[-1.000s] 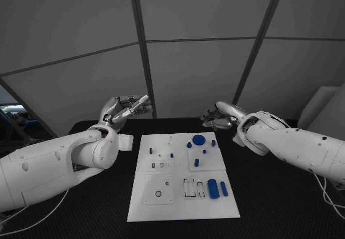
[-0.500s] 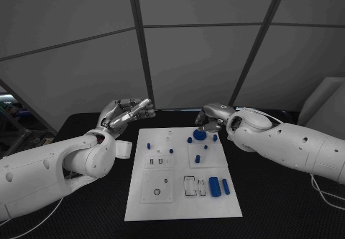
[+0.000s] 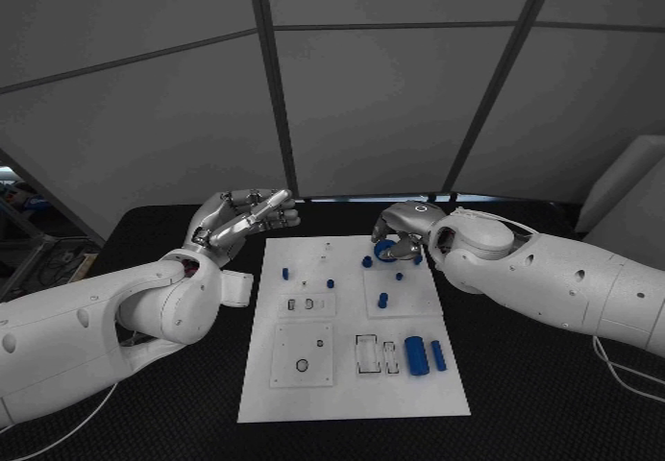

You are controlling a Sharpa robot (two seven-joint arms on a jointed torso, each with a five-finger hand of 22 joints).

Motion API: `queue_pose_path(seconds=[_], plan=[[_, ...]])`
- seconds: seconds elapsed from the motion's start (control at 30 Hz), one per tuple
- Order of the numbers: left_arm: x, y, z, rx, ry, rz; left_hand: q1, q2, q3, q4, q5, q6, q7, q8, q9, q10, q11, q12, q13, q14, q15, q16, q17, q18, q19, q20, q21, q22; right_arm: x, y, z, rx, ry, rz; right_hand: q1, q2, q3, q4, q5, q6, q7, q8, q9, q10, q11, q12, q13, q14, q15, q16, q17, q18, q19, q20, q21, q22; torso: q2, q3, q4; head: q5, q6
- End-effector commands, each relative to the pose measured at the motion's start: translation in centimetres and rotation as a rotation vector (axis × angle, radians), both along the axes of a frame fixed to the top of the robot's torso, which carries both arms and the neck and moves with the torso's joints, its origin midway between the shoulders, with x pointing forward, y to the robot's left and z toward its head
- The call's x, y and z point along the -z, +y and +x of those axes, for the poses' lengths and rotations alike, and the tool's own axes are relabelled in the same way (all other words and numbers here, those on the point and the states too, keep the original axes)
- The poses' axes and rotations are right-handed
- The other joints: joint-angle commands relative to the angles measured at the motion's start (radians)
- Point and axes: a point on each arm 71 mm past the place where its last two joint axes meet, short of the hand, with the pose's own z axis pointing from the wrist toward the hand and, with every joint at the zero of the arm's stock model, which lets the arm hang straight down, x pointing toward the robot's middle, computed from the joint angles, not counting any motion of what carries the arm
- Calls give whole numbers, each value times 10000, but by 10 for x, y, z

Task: Assemble the parts on the task board

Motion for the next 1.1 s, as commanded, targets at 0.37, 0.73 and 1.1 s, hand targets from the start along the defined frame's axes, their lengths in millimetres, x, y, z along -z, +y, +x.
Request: queue_pose_path(seconds=[0.37, 0.73, 1.1], plan=[[-3, 0, 0, 124, -111, -66, -76, 64, -39, -1, 49, -18, 44, -54, -11, -40, 70, -40, -10, 48, 52, -34, -19, -2, 90, -6, -48, -14, 1, 12, -3, -294, 261, -505, 49, -7, 12, 182, -8, -38, -18, -35, 20, 61, 3, 67, 40, 270, 65, 1002, 1046, 214, 99, 24, 258, 106, 35, -9, -5, 102, -30], [-3, -2, 0, 186, -121, -96, -79, 67, -47, -7, 48, -19, 52, -63, -12, -42, 75, -52, -9, 48, 54, -43, -22, -2, 95, -5, -53, -19, 5, 20, 1, -347, 452, -605, 65, 28, 56, 229, -28, -43, 4, -39, 18, 112, -8, 65, 37, 279, 55, 1321, 1378, 215, 111, 15, 344, 146, 69, -9, 5, 119, -86], [-4, -5, 0, 270, -129, -134, -82, 75, -54, -17, 48, -18, 61, -75, -12, -42, 80, -68, -8, 52, 56, -56, -25, -3, 100, -4, -60, -26, 7, 24, 5, -333, 528, -680, 78, 53, 86, 252, -63, -26, 38, -32, 22, 100, -6, 47, 29, 269, 55, 1428, 1471, 214, 113, 13, 388, 167, 148, -6, 22, 117, -92]])
